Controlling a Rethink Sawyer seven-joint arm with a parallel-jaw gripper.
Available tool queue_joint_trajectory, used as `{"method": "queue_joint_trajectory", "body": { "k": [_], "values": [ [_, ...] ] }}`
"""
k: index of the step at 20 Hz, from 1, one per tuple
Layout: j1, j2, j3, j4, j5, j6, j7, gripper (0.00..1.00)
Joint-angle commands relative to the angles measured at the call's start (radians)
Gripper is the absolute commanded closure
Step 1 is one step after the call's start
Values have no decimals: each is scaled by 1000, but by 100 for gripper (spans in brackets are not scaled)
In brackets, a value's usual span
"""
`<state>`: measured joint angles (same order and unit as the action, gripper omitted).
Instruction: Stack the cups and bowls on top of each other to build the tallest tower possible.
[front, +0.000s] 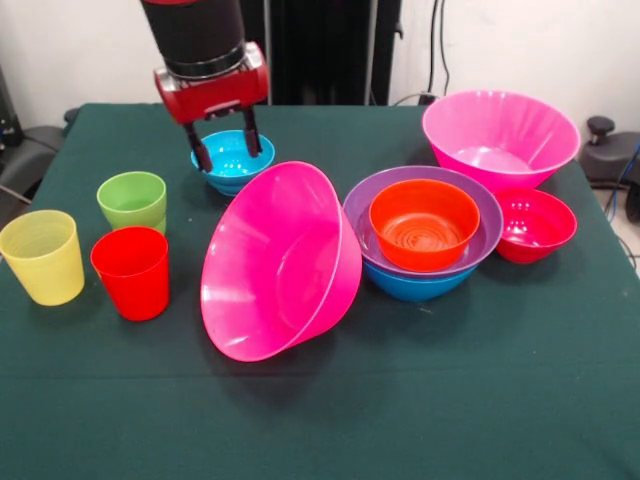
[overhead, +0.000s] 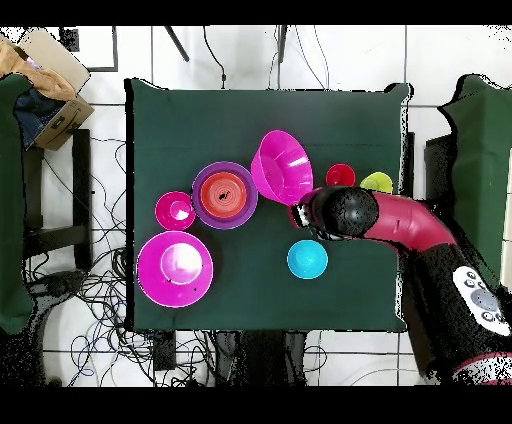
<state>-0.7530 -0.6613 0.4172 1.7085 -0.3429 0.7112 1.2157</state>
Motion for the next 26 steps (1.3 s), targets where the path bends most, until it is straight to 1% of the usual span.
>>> {"method": "queue_joint_trajectory", "body": {
  "k": [1,6,11,18,20,23,26],
  "values": [
    [6,37,136,-11,-104,-45,-183,0],
    [32,19,139,-37,-112,17,-143,0],
    [43,8,141,-50,-117,48,-130,0],
    [48,11,137,-31,-139,11,-104,0],
    [58,16,130,-38,-150,3,-96,0],
    [56,25,130,-39,-162,-14,-99,0],
    [54,56,125,-26,-190,-83,-75,0]
  ]
}}
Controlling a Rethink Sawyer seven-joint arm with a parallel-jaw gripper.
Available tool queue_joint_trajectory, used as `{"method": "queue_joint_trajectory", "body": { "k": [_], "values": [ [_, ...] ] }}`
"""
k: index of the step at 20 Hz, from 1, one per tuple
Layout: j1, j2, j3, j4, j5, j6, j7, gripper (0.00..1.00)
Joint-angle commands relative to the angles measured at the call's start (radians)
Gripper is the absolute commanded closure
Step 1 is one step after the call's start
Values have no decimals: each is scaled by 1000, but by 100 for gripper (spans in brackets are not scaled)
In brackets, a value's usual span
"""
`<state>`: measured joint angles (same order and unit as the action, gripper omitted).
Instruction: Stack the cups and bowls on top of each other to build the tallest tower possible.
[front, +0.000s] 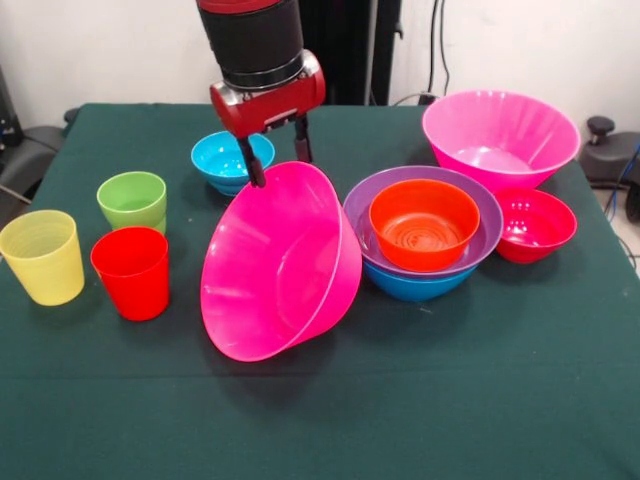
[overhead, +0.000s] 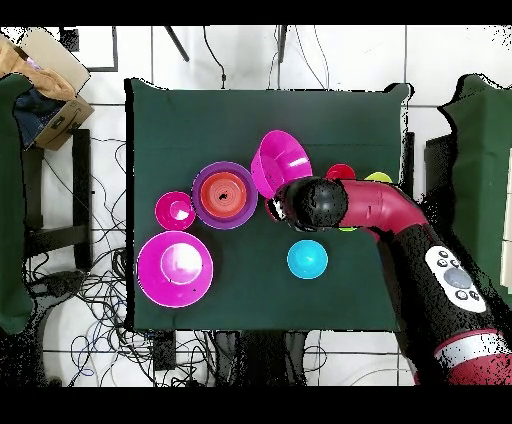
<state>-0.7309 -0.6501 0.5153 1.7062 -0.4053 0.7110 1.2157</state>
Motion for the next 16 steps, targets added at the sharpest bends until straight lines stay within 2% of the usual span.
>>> {"method": "queue_joint_trajectory", "body": {
  "k": [1,5,11,15,16],
  "values": [
    [33,58,21,-18,-141,-109,-62,0],
    [29,88,18,0,-166,-166,-29,0],
    [0,113,22,14,-193,-213,-36,0],
    [5,121,17,12,-184,-223,-7,0],
    [17,118,7,4,-193,-214,-5,100]
  ]
}}
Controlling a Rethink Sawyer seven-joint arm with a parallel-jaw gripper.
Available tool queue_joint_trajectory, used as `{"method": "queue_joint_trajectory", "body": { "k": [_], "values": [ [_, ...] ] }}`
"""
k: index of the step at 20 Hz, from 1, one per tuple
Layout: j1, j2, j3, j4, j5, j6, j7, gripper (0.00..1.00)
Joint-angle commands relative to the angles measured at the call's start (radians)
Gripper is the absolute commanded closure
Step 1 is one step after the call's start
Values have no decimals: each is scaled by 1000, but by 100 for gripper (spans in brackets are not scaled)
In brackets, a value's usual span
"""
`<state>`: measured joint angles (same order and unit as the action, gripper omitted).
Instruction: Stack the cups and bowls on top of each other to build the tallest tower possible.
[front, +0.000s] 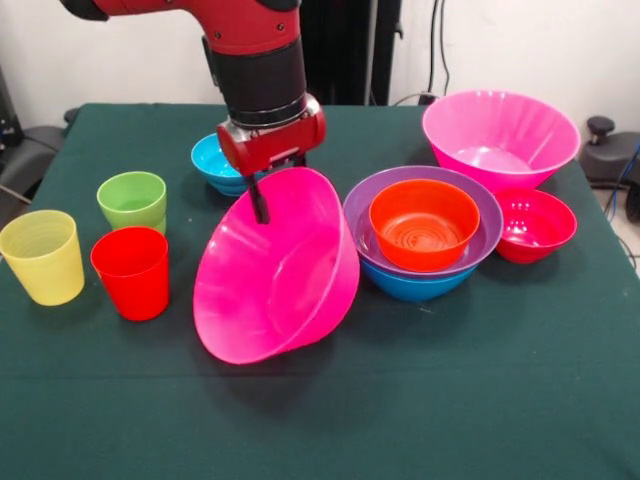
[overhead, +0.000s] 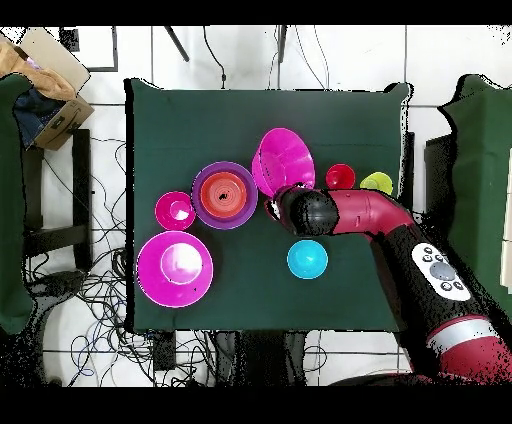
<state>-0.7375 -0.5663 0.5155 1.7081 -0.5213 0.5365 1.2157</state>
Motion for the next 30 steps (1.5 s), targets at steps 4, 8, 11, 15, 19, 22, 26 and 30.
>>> {"method": "queue_joint_trajectory", "body": {
  "k": [4,8,11,15,19,22,26,30],
  "values": [
    [20,25,18,-12,-35,42,-19,100],
    [30,21,15,-20,-44,40,-21,100],
    [39,18,12,-22,-48,36,-15,100],
    [81,-11,-4,-60,-37,87,1,100],
    [133,-85,-10,-104,28,226,25,100],
    [170,-137,-19,-114,70,305,62,100],
    [224,-184,-41,-119,89,363,108,100],
    [247,-217,-51,-106,97,381,121,100]
  ]
}}
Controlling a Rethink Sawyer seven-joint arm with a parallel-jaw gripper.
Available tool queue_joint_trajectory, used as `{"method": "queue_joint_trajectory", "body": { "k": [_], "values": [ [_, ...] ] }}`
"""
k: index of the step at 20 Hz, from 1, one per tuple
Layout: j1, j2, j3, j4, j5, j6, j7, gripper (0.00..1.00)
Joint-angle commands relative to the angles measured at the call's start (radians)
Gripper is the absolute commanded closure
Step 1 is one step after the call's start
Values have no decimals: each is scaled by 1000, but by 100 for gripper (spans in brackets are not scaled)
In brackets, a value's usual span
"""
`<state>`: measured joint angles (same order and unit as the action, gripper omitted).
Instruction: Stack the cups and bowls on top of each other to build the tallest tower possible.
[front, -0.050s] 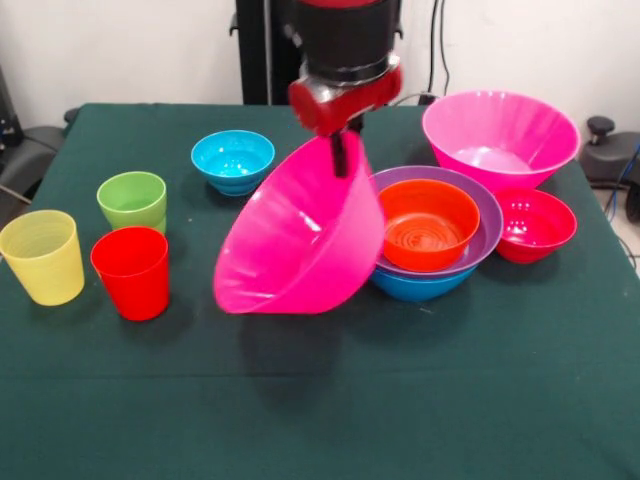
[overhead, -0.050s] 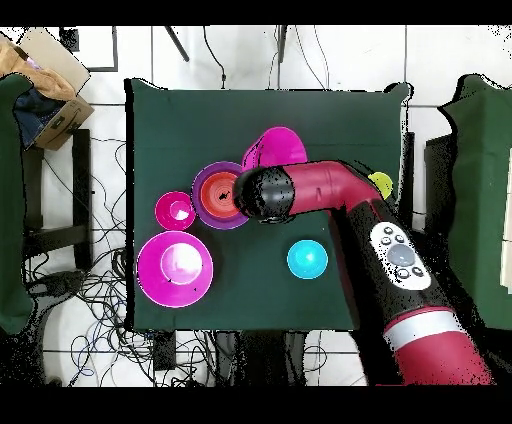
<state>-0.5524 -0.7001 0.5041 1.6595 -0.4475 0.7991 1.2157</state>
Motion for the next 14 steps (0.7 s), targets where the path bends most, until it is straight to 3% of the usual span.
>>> {"method": "queue_joint_trajectory", "body": {
  "k": [1,7,14],
  "values": [
    [68,-90,-43,-56,26,126,124,100],
    [103,-116,-67,-57,31,155,140,100],
    [129,-96,-100,-37,22,88,175,100]
  ]
}}
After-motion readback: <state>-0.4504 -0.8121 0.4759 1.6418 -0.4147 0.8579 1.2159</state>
